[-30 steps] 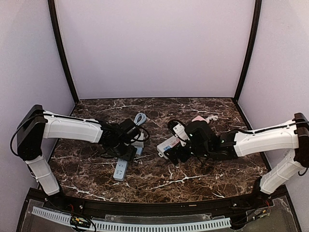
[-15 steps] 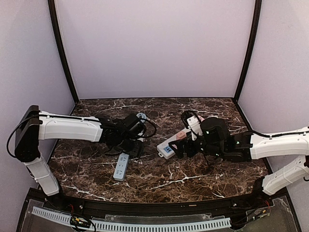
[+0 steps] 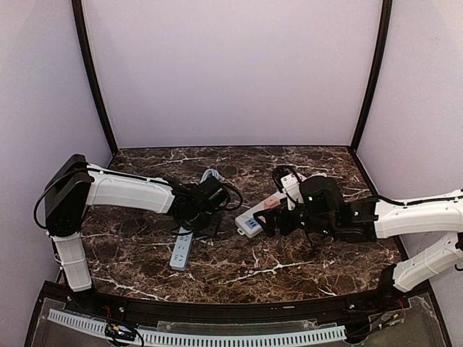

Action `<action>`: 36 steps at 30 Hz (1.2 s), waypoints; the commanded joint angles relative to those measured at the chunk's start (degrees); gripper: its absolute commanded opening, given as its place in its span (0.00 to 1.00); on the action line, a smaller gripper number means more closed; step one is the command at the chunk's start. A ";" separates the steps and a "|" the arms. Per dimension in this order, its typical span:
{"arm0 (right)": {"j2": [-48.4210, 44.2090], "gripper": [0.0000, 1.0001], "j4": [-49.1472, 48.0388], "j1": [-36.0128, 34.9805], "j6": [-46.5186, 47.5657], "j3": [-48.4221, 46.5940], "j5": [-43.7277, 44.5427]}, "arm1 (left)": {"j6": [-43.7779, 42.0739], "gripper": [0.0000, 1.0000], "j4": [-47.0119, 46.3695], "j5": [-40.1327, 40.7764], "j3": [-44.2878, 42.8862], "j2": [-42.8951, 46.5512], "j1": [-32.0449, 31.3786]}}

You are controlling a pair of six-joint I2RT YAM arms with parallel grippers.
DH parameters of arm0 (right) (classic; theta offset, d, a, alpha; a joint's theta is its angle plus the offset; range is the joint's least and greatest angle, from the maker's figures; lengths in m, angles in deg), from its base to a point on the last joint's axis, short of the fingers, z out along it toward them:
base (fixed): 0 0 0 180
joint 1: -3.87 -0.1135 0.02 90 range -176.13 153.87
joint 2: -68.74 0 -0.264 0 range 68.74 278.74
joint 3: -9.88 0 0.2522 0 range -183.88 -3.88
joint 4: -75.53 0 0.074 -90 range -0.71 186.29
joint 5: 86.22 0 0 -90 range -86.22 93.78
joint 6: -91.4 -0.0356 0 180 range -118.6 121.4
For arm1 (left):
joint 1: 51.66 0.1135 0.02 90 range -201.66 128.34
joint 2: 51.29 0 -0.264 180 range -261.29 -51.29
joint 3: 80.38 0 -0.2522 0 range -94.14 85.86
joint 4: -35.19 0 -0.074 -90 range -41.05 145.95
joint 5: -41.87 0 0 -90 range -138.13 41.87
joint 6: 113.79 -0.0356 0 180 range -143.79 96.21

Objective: Insert the plug

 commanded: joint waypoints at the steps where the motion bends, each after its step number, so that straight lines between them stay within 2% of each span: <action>1: 0.52 0.99 0.56 0.19 -0.34 0.29 0.85 | 0.04 0.57 -0.32 1.32 -2.15 -1.41 0.03; 6: 0.57 0.99 0.66 0.20 -0.13 0.38 0.71 | 1.30 0.55 1.24 3.98 -2.83 -2.75 0.01; 14: 1.05 0.99 0.73 0.21 0.06 0.16 0.62 | 1.38 0.52 1.42 3.24 -2.42 -3.28 0.10; 19: 1.27 0.99 0.89 0.24 0.01 -0.01 0.78 | 0.88 0.42 1.07 2.17 -2.21 -3.21 0.10; 21: 1.36 0.99 1.07 0.17 0.06 -0.07 0.93 | 0.93 0.40 0.15 1.85 -1.43 -3.00 0.10; 36: 2.74 0.99 2.29 0.29 -0.62 -1.45 2.27 | 0.65 0.47 -3.90 0.06 2.68 -2.43 0.06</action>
